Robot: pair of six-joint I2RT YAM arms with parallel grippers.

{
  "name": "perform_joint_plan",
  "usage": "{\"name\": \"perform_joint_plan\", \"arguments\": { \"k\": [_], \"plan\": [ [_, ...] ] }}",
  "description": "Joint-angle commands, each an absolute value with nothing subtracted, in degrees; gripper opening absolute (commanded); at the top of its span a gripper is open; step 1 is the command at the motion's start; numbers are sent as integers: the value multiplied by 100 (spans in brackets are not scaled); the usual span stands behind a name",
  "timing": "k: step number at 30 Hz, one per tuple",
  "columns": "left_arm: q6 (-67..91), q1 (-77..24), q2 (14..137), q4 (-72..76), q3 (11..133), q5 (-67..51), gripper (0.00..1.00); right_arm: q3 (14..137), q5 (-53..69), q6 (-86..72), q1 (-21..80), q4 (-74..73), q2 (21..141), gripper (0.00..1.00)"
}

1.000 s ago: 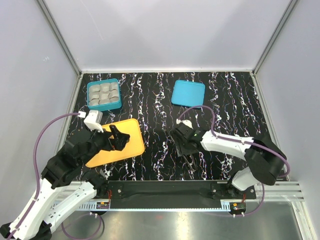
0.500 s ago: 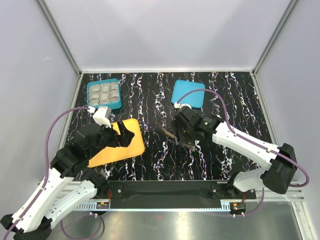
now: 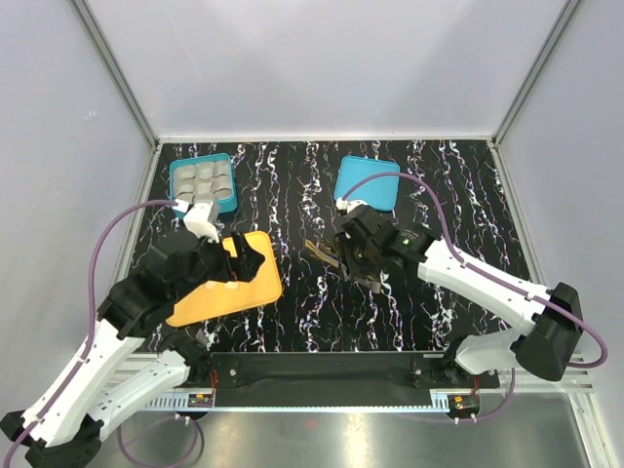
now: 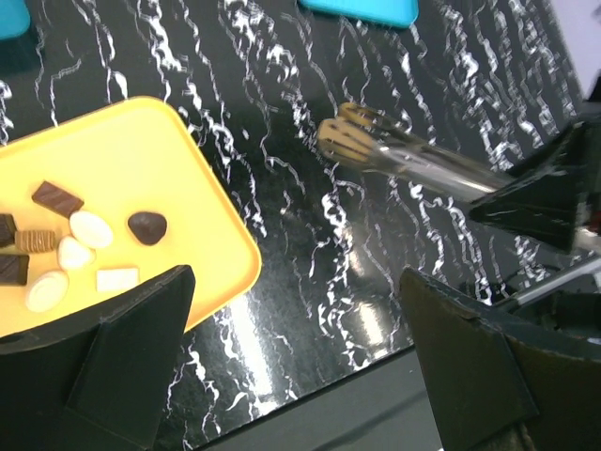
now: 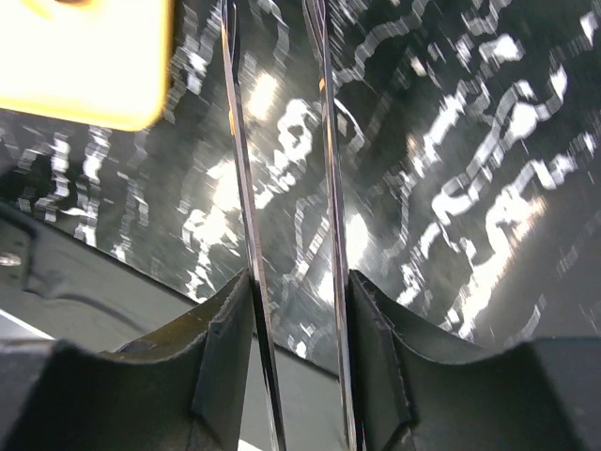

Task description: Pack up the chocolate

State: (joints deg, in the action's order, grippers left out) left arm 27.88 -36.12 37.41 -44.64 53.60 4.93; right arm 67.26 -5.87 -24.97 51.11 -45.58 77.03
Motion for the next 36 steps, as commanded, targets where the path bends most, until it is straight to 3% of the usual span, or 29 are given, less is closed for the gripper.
{"name": "perform_joint_plan", "arguments": {
  "k": [1, 7, 13, 22, 36],
  "plan": [
    [2733, -3604, 3989, -4604, 5975, 702, 99, 6865, -369, -2189, 5177, -3579, 7585, 49],
    [2769, -2930, 4491, -5027, 6460, 1029, 99, 6987, -167, -1864, 5229, -2629, 8050, 48],
    [2409, -743, 4640, -4790, 6425, -964, 99, 6882, -123, -1381, 5414, -1900, 8270, 47],
    [3076, -220, 4325, -4421, 5881, -413, 99, 7031, -167, -801, 6020, -1600, 8990, 49],
    [3155, -35, 4526, -3999, 5581, -896, 99, 7014, -553, -484, 6539, -1248, 9781, 53]
  ]
}}
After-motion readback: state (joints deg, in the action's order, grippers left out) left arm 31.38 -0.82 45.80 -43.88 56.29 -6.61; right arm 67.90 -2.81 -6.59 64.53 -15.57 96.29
